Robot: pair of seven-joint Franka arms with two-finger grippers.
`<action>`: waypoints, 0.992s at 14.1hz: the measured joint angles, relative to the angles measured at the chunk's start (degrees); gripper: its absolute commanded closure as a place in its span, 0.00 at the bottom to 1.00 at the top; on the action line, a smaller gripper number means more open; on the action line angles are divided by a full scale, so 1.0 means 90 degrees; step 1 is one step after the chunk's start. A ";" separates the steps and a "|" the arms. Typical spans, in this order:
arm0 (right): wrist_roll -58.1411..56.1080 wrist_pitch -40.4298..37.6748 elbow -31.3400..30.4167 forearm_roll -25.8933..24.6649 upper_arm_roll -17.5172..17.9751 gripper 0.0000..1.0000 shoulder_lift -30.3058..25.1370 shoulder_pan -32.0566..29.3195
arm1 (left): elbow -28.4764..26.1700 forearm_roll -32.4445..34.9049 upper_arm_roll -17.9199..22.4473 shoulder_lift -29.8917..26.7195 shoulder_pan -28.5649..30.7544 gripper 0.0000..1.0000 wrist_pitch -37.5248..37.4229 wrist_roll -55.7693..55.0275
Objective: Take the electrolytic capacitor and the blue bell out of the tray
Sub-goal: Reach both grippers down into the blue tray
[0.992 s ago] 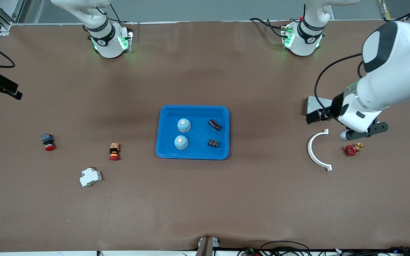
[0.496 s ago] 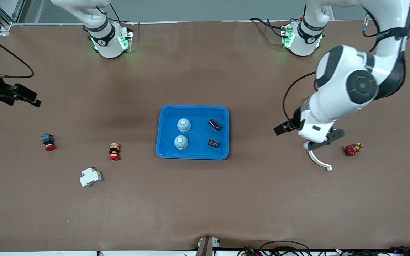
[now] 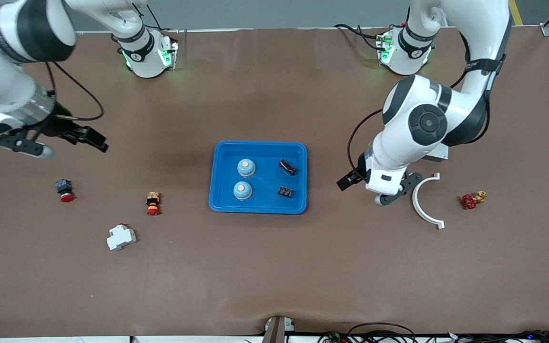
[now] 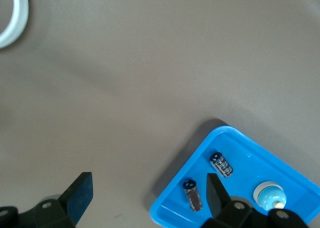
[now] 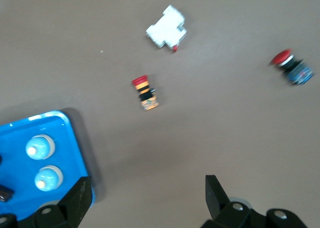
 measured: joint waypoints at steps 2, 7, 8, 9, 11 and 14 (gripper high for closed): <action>0.0785 0.0390 -0.0258 0.0000 0.0013 0.00 0.0050 0.0436 | 0.0055 0.0000 -0.0001 0.0215 -0.0183 0.00 0.0180 -0.0405; 0.2287 0.1360 -0.0534 0.0001 0.0030 0.00 0.0660 0.1316 | 0.0291 0.0000 -0.0001 0.0714 -0.0561 0.00 0.0604 -0.1251; 0.2509 0.1494 -0.0534 0.0001 0.0030 0.00 0.0819 0.1491 | 0.0307 0.0000 -0.0001 0.0783 -0.0607 0.00 0.0742 -0.1400; 0.2797 0.1654 -0.0534 0.0002 0.0029 0.00 0.0970 0.1687 | 0.0317 0.0000 0.0002 0.0851 -0.0648 0.00 0.0869 -0.1534; 0.3410 0.1933 -0.0533 0.0002 0.0032 0.00 0.1263 0.2150 | 0.0331 0.0014 0.0003 0.0973 -0.0732 0.00 0.1031 -0.1730; 0.3853 0.2220 -0.0509 0.0002 0.0035 0.00 0.1734 0.2708 | 0.0563 0.0043 0.0010 0.1265 -0.0816 0.00 0.1152 -0.2205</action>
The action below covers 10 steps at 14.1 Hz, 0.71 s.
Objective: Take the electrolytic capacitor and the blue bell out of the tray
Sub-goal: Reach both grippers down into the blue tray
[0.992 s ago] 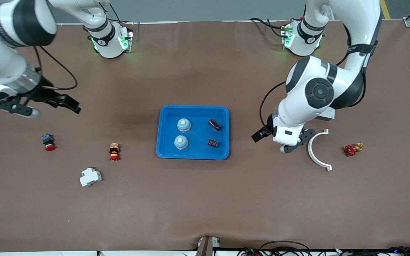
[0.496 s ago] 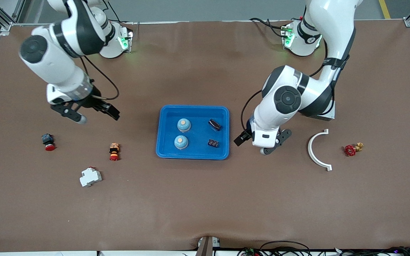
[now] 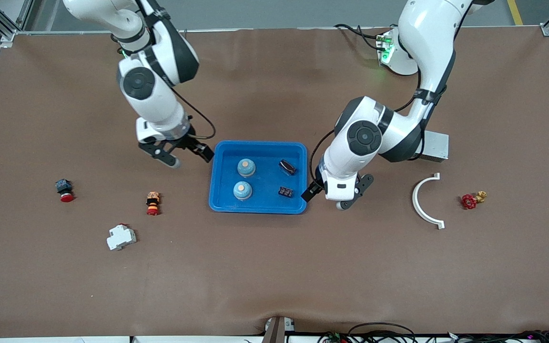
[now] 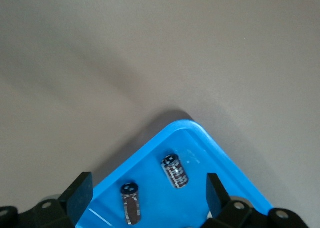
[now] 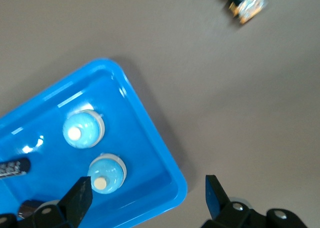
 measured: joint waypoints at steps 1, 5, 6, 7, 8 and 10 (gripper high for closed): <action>0.0084 0.0028 0.0039 0.0000 -0.0004 0.00 0.0141 0.0105 | 0.0174 0.0007 0.0001 0.0164 -0.0046 0.00 0.0013 -0.0210; 0.0692 0.0376 0.0268 -0.0006 -0.0008 0.00 0.0719 0.0562 | 0.0607 0.0145 0.0006 0.0740 -0.0299 0.00 0.0076 -0.0717; 0.0793 0.0587 0.0292 -0.0006 -0.0007 0.00 0.0868 0.0652 | 0.0633 0.0195 0.0008 0.0833 -0.0379 0.00 0.0083 -0.0864; 0.0896 0.0795 0.0308 -0.0007 -0.0008 0.00 0.1015 0.0713 | 0.0642 0.0279 0.0010 0.0915 -0.0469 0.00 0.0090 -0.1066; 0.0991 0.0985 0.0320 -0.0007 -0.0009 0.00 0.1146 0.0749 | 0.0647 0.0360 0.0010 0.0981 -0.0561 0.00 0.0093 -0.1256; 0.1142 0.1268 0.0375 -0.0007 -0.0009 0.00 0.1394 0.0796 | 0.0647 0.0582 0.0012 0.1069 -0.0740 0.00 0.0093 -0.1577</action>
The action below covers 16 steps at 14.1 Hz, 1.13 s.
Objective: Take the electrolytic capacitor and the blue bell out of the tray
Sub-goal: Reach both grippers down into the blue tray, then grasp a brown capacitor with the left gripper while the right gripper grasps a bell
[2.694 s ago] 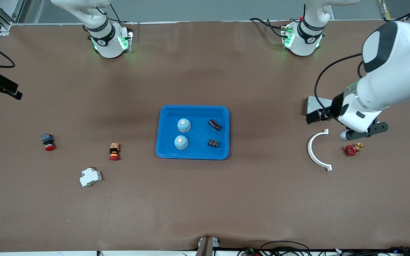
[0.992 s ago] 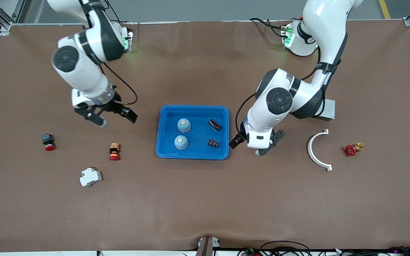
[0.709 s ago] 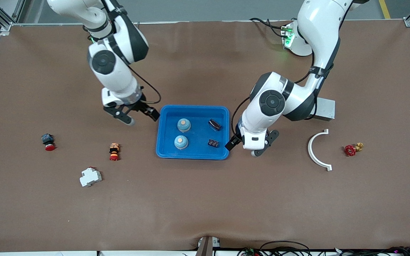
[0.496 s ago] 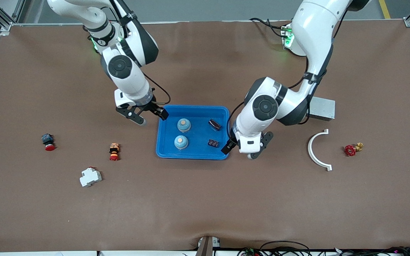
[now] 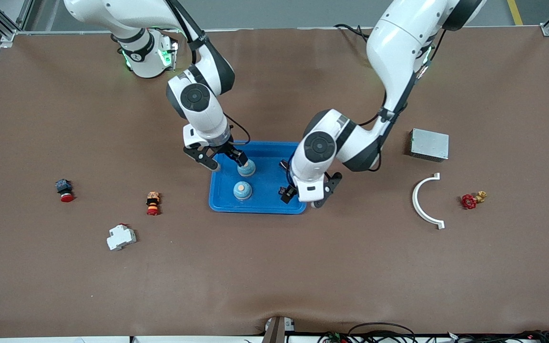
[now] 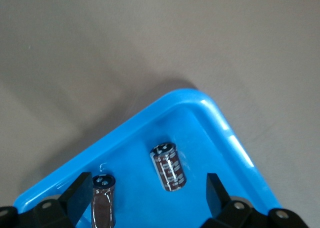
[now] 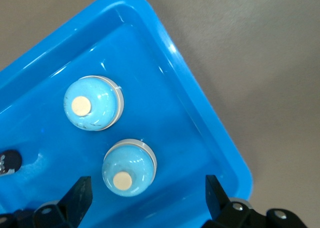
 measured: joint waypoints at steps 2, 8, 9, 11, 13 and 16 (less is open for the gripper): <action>0.0076 0.0077 0.0153 0.0000 0.0000 0.00 0.0225 0.0023 | -0.0007 0.0125 0.0002 0.0068 -0.0142 0.00 -0.0019 -0.0220; 0.0437 0.0079 0.0806 0.0004 0.0000 0.00 0.0852 0.0163 | -0.0164 0.0221 0.0012 0.0413 -0.0502 0.08 -0.0113 -0.0538; 0.0453 0.0079 0.0886 0.0003 0.0000 0.00 0.0955 0.0204 | -0.0172 0.0228 0.0013 0.0480 -0.0533 0.11 -0.0113 -0.0562; 0.0455 0.0079 0.0977 -0.0001 -0.0003 0.00 0.1081 0.0256 | -0.0173 0.0232 0.0015 0.0561 -0.0588 0.31 -0.0108 -0.0569; 0.0455 0.0071 0.0989 -0.0004 -0.0004 0.00 0.1122 0.0270 | -0.0167 0.0242 0.0018 0.0559 -0.0609 0.80 -0.0107 -0.0573; 0.0454 0.0036 0.0996 -0.0080 -0.0005 0.00 0.1212 0.0287 | -0.0154 0.0243 0.0018 0.0548 -0.0662 1.00 -0.0141 -0.0601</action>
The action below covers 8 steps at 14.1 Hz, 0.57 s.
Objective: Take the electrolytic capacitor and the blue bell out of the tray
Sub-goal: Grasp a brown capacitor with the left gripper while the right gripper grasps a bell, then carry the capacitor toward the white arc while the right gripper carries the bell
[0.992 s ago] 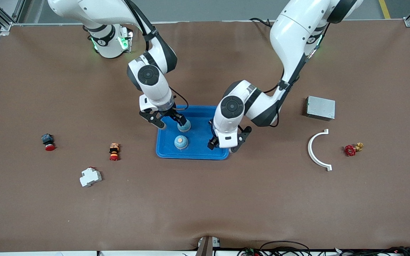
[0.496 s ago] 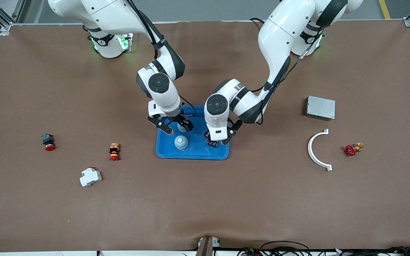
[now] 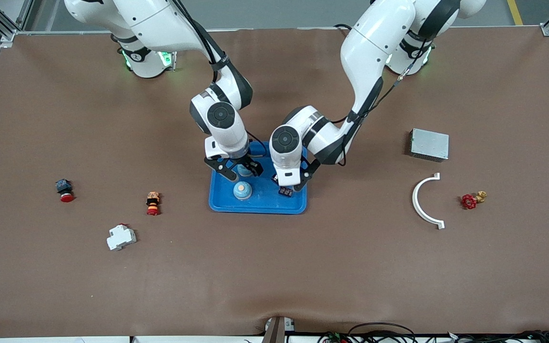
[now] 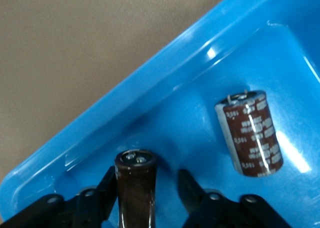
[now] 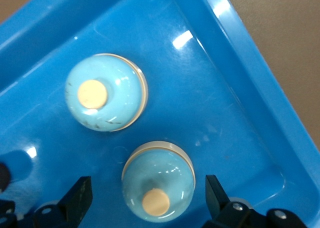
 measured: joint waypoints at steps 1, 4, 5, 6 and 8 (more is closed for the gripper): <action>0.0000 -0.0001 0.0000 -0.0029 0.0000 0.00 0.0040 0.0005 | 0.0001 0.0023 0.0004 -0.0023 -0.0013 1.00 -0.0079 -0.0040; 0.0000 -0.0001 0.0014 -0.0061 -0.0001 0.00 0.0109 0.0007 | 0.0024 0.0441 0.0068 -0.0079 -0.0016 1.00 -0.0401 -0.0105; 0.0000 -0.0001 0.0018 -0.0063 -0.0002 0.00 0.0112 0.0007 | 0.0051 0.0494 0.0106 -0.0128 0.0003 1.00 -0.0469 -0.0108; 0.0000 -0.0001 0.0023 -0.0064 -0.0002 0.14 0.0112 0.0007 | 0.0092 0.0512 0.0166 -0.0204 0.0027 1.00 -0.0505 -0.0108; -0.0002 -0.0001 0.0032 -0.0114 -0.0003 0.83 0.0112 0.0023 | 0.0136 0.0532 0.0374 -0.0468 0.0118 1.00 -0.0642 -0.0108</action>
